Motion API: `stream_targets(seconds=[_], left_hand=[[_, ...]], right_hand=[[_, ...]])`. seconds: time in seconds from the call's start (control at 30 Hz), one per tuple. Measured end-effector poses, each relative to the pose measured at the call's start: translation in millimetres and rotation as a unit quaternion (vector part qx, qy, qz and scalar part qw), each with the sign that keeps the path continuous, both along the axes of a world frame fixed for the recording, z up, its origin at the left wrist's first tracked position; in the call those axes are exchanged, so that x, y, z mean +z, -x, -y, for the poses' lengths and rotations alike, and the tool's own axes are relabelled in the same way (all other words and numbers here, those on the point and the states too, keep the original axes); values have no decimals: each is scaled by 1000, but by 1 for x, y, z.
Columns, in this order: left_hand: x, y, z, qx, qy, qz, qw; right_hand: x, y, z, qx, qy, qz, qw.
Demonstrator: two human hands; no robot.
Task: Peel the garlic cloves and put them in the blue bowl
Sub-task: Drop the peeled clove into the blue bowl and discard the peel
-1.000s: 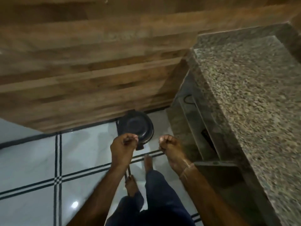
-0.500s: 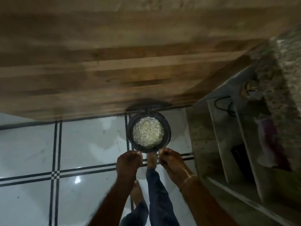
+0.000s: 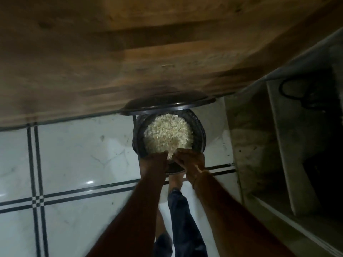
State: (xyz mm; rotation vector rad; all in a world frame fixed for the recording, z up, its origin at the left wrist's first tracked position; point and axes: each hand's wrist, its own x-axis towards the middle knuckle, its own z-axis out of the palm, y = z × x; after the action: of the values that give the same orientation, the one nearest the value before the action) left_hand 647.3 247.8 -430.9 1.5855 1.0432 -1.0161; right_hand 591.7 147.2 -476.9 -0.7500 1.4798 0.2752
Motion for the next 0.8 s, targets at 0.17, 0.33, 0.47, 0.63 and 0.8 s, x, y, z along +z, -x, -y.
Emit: stream_targets(seconds=[0.17,0.33,0.47,0.63,0.8], left_hand=[[-14,-7,6,-7,19,24,1000],[-14,-16,19,-26,36,-3,999],[-1,-21,31,42,176,-85,980],[15,-23,18,148,201,-87,964],[71,-14,30,43,178,-87,979]], right_hand=[[2,-11,4,68,36,-5,997],[6,-16,-1,76,40,58,995],[10,-13,-25,154,62,124,978],[-6,8,-23,213,98,141,962],[48,18,-15,361,200,97,906]])
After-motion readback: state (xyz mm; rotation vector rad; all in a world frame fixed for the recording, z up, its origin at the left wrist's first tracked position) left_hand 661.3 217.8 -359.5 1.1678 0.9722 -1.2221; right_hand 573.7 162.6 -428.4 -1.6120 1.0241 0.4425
